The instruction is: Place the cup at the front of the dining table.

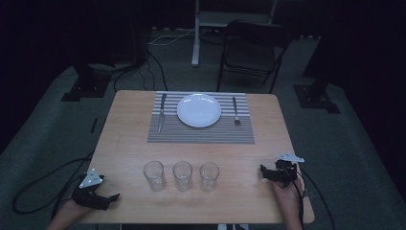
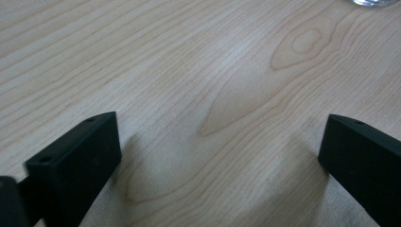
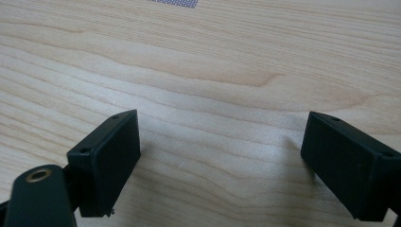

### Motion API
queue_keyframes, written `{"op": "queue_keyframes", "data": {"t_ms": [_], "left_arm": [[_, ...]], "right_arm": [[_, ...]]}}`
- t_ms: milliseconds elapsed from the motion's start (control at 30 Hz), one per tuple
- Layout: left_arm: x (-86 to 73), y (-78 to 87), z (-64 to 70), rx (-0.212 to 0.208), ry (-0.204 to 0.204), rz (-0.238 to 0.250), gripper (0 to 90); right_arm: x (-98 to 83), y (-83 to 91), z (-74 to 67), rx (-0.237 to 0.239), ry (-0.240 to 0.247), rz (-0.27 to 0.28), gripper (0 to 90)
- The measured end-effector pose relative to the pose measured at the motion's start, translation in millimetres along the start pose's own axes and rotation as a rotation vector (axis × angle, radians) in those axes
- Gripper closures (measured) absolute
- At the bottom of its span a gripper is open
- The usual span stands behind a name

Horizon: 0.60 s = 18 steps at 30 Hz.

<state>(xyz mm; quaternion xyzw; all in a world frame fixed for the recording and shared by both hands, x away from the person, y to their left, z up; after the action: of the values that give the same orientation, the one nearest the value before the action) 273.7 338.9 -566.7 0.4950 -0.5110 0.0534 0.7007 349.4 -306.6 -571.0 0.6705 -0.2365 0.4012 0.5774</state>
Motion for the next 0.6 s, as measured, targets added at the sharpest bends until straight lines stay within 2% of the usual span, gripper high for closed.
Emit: {"op": "queue_keyframes", "data": {"t_ms": [133,200,433,600], "left_arm": [[1.4,-0.1,0.2,-0.012,0.021,0.002,2.9],[2.5,0.0,1.3,-0.037,0.036,0.006,3.0],[7.4,-3.6,8.5,-0.061,0.010,-0.023,3.0],[12.6,-5.3,13.5,-0.081,-0.002,-0.022,3.0]], "right_arm": [[-0.1,0.1,0.0,0.000,0.001,0.000,12.4],[-0.1,0.1,0.0,0.000,0.001,0.000,12.4],[-0.1,0.1,0.0,0.000,0.001,0.000,12.4],[-0.1,0.1,0.0,0.000,0.001,0.000,12.4]]}}
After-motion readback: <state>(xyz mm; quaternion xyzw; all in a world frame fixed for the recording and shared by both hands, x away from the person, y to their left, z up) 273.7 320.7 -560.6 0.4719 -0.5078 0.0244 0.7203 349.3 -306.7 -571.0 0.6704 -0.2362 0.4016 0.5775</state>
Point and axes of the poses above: each handheld gripper's, and its own axes: y roughly backward along the jaws, x roughly out of its top, z roughly to its right, the point moved 3 cm from there along -y, roughly forward along the jaws, and after that the axes turned 8 degrees about z, right-handed, at the moved point
